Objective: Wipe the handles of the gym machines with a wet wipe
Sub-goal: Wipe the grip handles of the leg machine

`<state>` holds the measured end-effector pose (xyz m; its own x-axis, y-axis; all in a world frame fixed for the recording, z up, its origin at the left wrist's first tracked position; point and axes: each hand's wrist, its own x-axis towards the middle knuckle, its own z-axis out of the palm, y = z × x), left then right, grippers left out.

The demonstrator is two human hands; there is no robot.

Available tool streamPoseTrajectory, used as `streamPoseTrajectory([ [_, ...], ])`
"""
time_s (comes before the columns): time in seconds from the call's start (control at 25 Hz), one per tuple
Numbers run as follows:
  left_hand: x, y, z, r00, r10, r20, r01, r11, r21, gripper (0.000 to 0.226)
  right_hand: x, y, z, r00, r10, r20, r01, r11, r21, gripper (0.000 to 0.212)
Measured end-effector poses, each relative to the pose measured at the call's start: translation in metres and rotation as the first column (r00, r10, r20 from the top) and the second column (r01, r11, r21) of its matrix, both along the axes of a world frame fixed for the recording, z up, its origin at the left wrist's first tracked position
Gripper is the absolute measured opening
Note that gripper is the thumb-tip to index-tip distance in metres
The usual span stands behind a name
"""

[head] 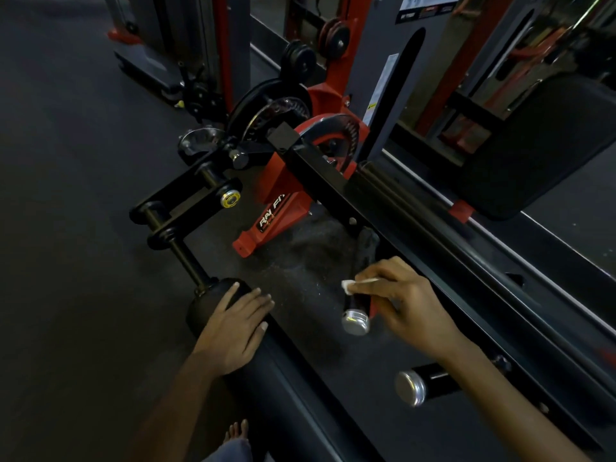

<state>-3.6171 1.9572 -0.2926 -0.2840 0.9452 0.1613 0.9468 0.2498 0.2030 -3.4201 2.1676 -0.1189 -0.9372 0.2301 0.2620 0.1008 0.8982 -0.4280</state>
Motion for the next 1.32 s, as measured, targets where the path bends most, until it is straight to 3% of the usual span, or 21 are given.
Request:
streamPoseTrajectory([
  [0.2, 0.001, -0.002, 0.000, 0.999, -0.030, 0.010, 0.031, 0.999, -0.012, 0.042, -0.028, 0.030, -0.005, 0.997, -0.079, -0.002, 0.079, 0.988, 0.136, 0.033],
  [0.44, -0.002, 0.000, -0.001, 0.998, -0.064, 0.016, 0.063, 0.998, 0.017, 0.042, -0.051, 0.051, -0.018, 0.970, -0.242, -0.025, 0.242, 0.951, 0.190, 0.013],
  [0.76, -0.010, 0.003, 0.004, 0.977, -0.213, 0.022, 0.214, 0.975, -0.056, 0.044, -0.052, 0.042, -0.006, 0.946, -0.321, 0.044, 0.318, 0.946, 0.062, 0.012],
  [0.96, -0.012, 0.001, 0.003, 0.972, -0.221, 0.078, 0.226, 0.973, -0.056, 0.044, -0.020, -0.014, 0.009, 0.929, -0.368, 0.039, 0.368, 0.930, 0.003, 0.029],
  [1.32, -0.016, 0.001, 0.004, 0.965, -0.240, 0.107, 0.246, 0.968, -0.051, 0.045, 0.012, -0.082, 0.014, 0.761, -0.648, 0.038, 0.632, 0.726, -0.272, 0.040],
])
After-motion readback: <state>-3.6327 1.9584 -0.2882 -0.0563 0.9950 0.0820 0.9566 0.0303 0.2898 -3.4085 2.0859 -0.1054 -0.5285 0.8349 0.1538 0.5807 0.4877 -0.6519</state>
